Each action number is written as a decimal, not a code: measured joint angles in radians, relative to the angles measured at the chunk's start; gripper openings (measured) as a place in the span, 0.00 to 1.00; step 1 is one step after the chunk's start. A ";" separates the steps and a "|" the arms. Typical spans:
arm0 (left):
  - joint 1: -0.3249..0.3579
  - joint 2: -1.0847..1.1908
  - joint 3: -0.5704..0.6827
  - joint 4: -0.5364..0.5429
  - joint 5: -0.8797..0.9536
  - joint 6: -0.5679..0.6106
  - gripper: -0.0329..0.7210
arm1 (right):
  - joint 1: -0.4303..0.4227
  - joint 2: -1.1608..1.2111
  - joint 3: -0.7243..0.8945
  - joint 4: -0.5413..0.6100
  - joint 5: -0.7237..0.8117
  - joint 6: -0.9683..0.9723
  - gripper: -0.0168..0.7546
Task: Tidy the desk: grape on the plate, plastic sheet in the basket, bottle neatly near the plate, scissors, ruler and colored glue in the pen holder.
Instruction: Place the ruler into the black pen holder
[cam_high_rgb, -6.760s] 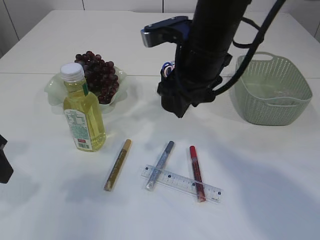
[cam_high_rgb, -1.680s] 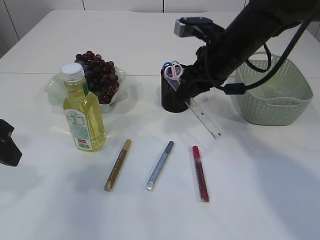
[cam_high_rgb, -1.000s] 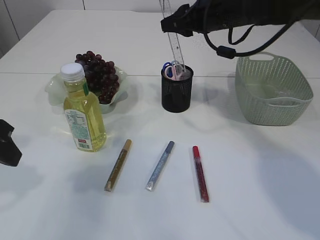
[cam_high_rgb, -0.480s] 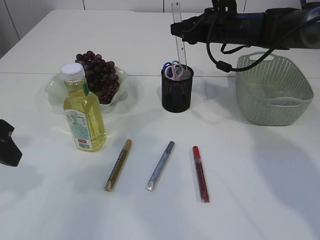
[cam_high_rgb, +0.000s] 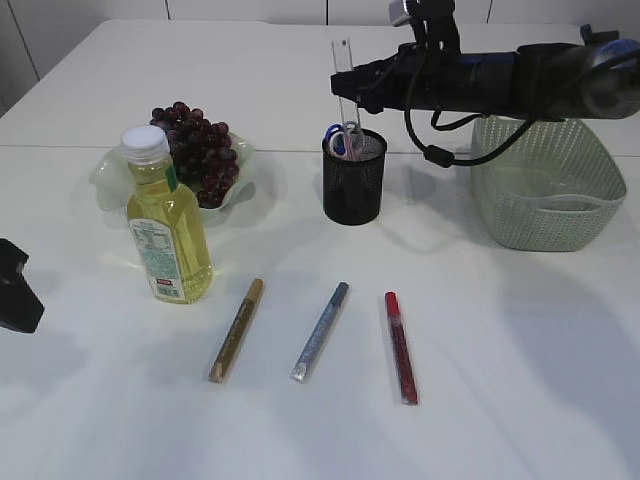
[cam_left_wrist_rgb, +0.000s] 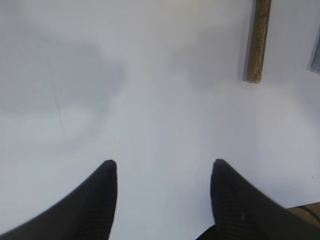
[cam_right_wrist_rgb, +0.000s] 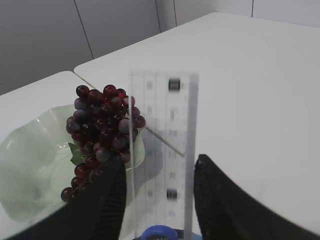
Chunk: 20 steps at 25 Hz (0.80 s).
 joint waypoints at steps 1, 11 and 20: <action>0.000 0.000 0.000 0.000 0.000 0.000 0.62 | 0.000 0.000 0.000 0.000 0.006 0.000 0.50; 0.000 0.000 0.000 0.000 0.000 0.000 0.62 | 0.000 -0.006 0.000 -0.006 -0.016 0.110 0.54; 0.000 0.000 0.000 0.000 0.014 0.000 0.62 | -0.002 -0.240 0.000 -0.772 -0.069 0.925 0.54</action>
